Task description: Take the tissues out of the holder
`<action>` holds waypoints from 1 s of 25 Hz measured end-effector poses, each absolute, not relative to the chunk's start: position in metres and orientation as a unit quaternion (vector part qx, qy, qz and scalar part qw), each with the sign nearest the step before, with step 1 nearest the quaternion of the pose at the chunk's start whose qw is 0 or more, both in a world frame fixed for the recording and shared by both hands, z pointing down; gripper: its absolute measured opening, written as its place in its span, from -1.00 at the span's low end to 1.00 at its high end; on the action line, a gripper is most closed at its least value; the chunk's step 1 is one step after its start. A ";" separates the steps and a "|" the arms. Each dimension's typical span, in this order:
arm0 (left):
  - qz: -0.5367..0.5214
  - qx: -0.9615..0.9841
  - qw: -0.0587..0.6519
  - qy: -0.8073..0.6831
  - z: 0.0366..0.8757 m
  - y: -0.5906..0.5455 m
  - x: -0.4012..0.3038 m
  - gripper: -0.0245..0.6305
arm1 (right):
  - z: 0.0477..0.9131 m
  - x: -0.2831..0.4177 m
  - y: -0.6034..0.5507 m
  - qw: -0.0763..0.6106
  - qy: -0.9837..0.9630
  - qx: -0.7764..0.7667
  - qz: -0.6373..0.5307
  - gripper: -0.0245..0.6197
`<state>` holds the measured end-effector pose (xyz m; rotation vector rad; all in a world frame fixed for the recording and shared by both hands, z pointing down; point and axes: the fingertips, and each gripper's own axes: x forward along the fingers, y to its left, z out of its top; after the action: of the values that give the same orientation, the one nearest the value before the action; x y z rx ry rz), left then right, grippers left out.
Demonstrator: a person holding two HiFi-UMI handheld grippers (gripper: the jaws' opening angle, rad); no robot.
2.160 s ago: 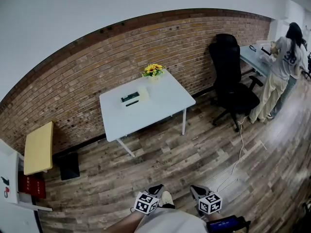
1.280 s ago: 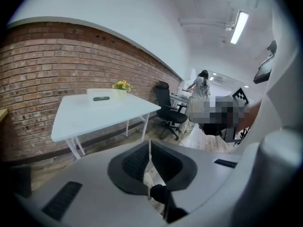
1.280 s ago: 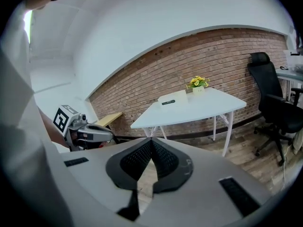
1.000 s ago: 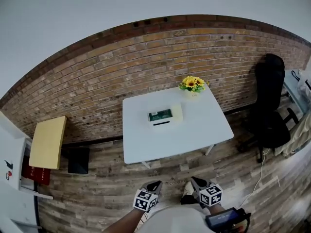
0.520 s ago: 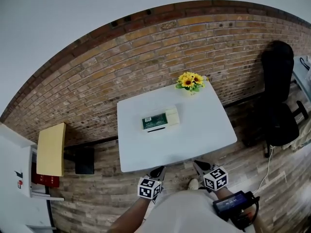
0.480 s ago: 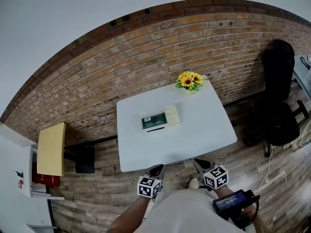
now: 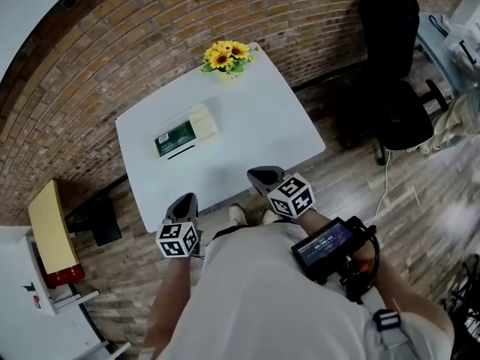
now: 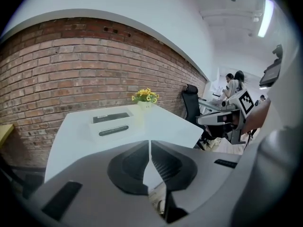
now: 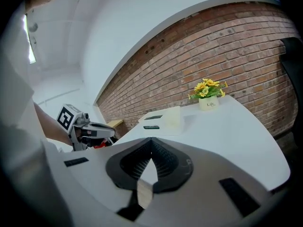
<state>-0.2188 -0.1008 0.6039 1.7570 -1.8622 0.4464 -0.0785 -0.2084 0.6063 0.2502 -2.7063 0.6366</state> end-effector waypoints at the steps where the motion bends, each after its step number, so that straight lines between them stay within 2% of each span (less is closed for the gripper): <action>1: 0.163 0.651 0.271 -0.690 0.606 -0.102 -0.216 -0.85 | 0.606 -0.077 -0.210 0.178 -0.955 0.086 0.223 -0.90; 13: 0.174 0.690 0.289 -0.641 0.626 -0.135 -0.219 -0.85 | 0.613 -0.089 -0.241 0.179 -0.948 0.120 0.233 -0.90; 25: 0.161 0.714 0.279 -0.622 0.625 -0.157 -0.269 -0.85 | 0.619 -0.127 -0.237 0.194 -0.942 0.135 0.238 -0.90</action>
<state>-0.2691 -0.1569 0.6249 1.9142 -1.6688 0.4316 -0.1274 -0.2366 0.6187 0.3792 -2.6431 0.6664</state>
